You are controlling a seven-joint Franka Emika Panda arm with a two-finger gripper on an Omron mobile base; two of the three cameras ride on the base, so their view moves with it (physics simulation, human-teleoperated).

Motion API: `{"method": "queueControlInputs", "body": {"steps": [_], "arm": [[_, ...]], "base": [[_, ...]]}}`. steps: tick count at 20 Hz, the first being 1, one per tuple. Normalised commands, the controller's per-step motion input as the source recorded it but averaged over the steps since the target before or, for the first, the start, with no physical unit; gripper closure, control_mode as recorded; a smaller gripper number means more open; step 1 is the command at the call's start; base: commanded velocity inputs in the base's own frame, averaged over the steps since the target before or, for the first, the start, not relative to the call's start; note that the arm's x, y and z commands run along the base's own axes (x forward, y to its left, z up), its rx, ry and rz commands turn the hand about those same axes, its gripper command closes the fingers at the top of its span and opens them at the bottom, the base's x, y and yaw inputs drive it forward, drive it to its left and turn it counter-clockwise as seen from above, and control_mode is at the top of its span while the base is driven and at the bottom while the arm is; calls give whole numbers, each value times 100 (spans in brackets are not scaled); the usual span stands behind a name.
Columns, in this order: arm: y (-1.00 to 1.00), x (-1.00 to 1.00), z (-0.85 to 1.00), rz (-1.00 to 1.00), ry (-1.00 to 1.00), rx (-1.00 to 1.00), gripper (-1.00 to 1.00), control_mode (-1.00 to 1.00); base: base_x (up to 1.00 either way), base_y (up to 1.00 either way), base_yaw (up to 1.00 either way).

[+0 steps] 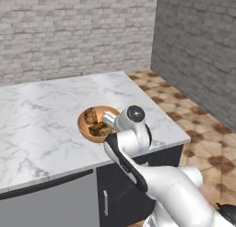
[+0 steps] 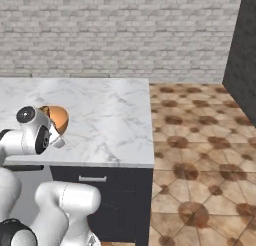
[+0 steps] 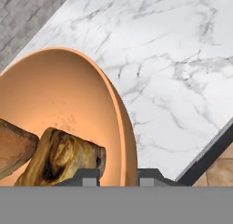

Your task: Pick up the heated bread from the toaster oven and place it in the bowl. Then move the bread bowl to the dining counter.

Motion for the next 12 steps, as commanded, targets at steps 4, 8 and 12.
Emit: {"method": "queueControlInputs", "body": {"steps": [4,8,12], "arm": [[29,100,-24,0,12,0,100,-100],[22,87,-13,0,19,0,100,-100],[5,23,-42,0,4,-10,100,-100]], "base": [[0,0,0],[0,0,0],[0,0,0]]}}
